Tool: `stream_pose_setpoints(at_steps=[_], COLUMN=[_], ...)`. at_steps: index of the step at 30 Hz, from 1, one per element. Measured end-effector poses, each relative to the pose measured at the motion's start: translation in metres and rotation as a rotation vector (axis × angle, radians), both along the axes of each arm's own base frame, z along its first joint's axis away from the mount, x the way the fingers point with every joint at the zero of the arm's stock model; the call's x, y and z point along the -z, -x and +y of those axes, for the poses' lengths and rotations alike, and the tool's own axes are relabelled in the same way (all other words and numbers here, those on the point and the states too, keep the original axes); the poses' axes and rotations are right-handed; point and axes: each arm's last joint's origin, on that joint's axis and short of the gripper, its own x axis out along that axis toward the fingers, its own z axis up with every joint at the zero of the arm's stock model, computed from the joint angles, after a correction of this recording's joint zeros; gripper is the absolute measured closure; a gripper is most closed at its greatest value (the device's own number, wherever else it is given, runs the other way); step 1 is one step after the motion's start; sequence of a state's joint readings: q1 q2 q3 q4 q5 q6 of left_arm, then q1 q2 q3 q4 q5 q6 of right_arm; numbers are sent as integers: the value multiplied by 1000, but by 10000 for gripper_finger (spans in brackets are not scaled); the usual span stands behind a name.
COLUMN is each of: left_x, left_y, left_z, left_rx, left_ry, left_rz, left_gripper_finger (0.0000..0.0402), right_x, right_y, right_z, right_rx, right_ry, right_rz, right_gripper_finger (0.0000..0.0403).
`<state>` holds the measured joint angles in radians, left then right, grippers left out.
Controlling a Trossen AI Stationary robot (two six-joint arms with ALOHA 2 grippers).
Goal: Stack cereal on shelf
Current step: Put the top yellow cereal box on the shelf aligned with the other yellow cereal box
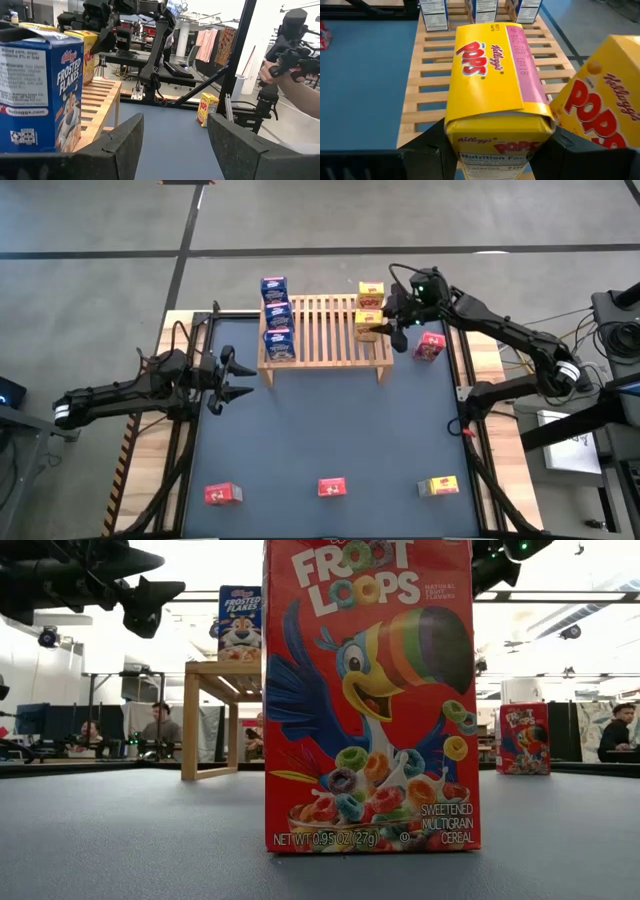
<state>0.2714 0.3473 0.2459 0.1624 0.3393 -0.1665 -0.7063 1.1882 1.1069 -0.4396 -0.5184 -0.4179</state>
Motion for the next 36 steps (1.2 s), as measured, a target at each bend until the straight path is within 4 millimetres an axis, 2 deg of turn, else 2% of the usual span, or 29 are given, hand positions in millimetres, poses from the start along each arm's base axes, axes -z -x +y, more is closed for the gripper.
stream_pose_setpoints(at_steps=[23, 36], left_x=[0, 0], left_y=[0, 0], left_z=[0, 0], left_rx=[0, 0], left_ry=[7, 3], left_rz=[-1, -1], left_gripper_finger=[199, 199], right_x=[5, 5], right_y=[2, 2], right_z=[-7, -9], right_rx=[6, 49], right_ry=[-23, -1], right_rz=[-35, -30], right_gripper_finger=[226, 151])
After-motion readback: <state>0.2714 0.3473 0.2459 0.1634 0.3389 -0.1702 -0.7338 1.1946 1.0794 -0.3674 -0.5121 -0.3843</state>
